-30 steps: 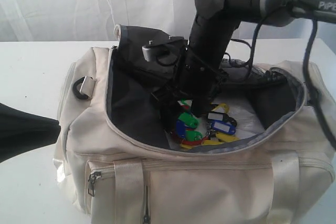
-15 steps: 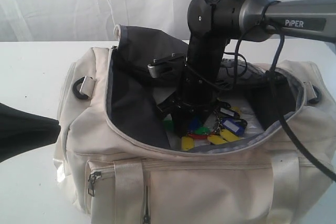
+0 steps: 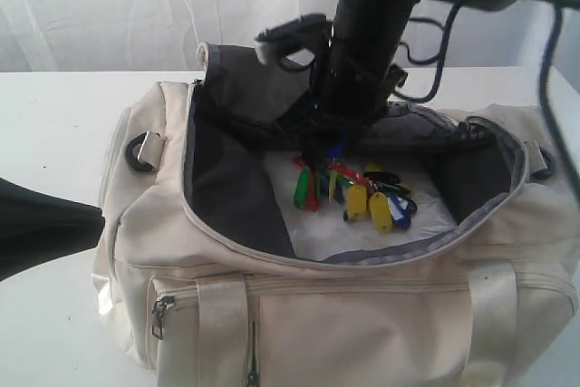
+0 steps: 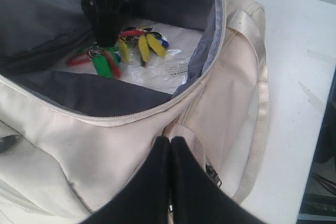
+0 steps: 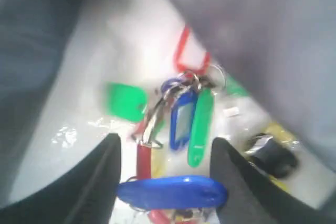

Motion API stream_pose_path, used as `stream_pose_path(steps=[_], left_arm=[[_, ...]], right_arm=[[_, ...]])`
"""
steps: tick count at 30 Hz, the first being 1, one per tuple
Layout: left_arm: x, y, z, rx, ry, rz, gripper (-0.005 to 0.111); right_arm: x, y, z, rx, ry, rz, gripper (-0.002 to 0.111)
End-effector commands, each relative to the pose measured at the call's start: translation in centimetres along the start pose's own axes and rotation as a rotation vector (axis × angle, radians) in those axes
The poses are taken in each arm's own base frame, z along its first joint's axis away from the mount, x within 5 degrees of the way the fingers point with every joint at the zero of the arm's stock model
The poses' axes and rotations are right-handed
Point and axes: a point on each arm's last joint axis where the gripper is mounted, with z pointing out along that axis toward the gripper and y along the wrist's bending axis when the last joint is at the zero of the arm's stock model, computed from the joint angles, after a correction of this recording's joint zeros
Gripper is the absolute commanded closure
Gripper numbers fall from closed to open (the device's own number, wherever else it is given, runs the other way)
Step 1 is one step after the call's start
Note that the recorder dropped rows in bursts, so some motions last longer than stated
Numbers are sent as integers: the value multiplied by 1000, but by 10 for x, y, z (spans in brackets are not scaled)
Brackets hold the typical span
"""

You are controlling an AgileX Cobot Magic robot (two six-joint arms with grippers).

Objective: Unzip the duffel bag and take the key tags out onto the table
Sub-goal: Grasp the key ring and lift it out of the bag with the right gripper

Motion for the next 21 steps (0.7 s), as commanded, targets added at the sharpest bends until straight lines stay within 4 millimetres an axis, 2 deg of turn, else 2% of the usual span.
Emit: stream_pose_path(steps=[1, 8, 21], left_arm=[[0, -3, -1, 16, -12, -20, 107], [0, -3, -1, 16, -12, -20, 107], [0, -3, -1, 16, -12, -20, 107]], right_arm=[[3, 3, -56, 39, -156, -1, 108], [21, 6, -112, 108, -286, -22, 108], [64, 7, -188, 258, -431, -11, 108]])
